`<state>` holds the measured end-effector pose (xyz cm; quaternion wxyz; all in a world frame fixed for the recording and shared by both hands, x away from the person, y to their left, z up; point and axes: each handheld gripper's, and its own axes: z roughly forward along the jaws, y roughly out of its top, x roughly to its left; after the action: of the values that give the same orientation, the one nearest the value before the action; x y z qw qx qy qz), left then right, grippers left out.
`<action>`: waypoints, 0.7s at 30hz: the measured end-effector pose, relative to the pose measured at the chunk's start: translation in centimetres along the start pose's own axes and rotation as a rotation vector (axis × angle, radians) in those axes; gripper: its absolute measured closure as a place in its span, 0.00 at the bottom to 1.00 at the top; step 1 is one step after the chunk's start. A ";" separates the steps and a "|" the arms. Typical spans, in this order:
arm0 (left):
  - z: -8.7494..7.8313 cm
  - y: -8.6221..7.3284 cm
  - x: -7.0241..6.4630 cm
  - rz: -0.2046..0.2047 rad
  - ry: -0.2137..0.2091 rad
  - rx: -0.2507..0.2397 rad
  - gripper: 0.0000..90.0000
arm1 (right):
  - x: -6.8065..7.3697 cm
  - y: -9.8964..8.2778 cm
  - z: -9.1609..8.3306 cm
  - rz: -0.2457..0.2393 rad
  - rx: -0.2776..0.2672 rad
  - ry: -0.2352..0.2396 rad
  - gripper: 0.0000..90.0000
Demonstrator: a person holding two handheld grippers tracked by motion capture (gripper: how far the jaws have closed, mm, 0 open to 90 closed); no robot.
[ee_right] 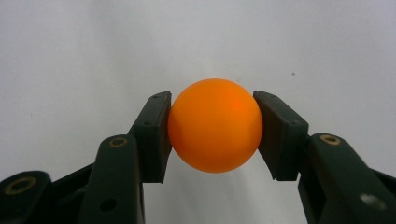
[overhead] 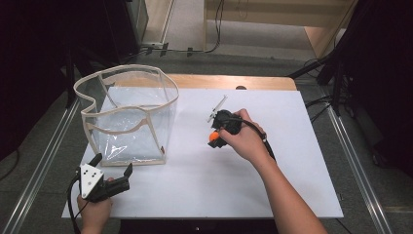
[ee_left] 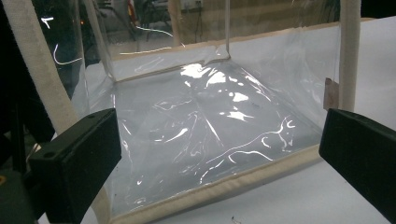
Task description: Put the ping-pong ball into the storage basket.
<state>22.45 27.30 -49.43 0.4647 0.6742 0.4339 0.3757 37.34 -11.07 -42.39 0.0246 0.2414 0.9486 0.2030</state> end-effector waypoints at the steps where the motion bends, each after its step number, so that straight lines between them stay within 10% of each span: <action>1: 0.0 0.0 0.0 0.000 0.000 0.000 0.00 | 0.1 0.1 0.0 0.001 -0.001 0.003 0.53; 21: 0.0 0.0 0.0 0.003 -0.001 0.003 0.00 | 0.4 2.3 -1.0 -0.030 -0.026 0.022 0.53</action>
<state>22.46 27.28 -49.42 0.4635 0.6758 0.4332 0.3752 37.89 -9.47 -40.53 0.0204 0.2245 0.9497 0.2175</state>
